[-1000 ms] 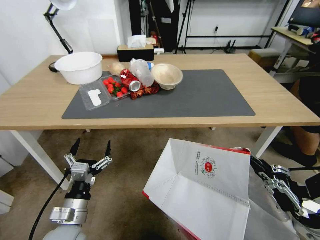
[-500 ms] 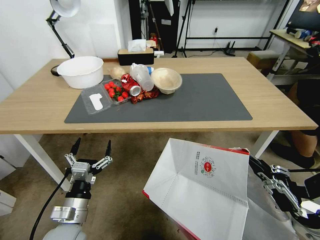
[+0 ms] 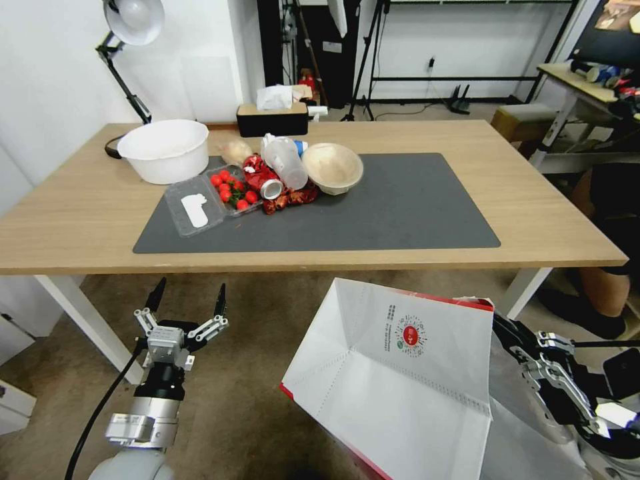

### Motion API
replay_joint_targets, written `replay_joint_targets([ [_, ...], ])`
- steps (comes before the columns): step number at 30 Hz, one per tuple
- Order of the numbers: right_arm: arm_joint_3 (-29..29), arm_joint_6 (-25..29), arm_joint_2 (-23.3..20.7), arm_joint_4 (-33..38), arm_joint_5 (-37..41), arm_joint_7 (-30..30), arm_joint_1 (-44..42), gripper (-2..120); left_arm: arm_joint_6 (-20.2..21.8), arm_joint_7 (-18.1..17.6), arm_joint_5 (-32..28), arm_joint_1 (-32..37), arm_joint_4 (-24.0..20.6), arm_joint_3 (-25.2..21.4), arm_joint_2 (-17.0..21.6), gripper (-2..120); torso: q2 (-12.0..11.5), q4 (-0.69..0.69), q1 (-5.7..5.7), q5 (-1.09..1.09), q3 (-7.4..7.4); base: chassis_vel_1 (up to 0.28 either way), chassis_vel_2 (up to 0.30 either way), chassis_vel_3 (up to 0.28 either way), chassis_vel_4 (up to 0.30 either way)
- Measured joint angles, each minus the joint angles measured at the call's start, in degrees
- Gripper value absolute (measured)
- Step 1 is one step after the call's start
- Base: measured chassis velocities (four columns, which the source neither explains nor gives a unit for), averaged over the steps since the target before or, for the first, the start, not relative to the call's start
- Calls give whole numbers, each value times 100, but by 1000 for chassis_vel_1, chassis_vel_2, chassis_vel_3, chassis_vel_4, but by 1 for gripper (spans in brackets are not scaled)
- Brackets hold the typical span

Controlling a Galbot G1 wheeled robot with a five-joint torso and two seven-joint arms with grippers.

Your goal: Pick up the food delivery bag from the floor and place it on the table.

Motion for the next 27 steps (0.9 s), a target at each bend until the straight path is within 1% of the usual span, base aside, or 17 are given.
replay_joint_targets([
  [16, -8, 47, 8, -57, -4, 1, 10, 0, -32, -17, -9, -9, 70, 0, -27, 100, 396, 0, 167, 0, 230, 0, 0, 0, 0],
  [22, 23, 52, -4, -74, 14, -19, 1, 0, -91, -45, -46, -11, 92, -1, -18, 100, 571, 0, 237, 0, 334, 0, 0, 0, 0],
  [27, 25, 53, -9, -74, 22, -21, 2, 0, -158, -85, -78, -25, 90, -1, -9, 100, 672, 0, 280, 0, 392, 0, 0, 0, 0],
])
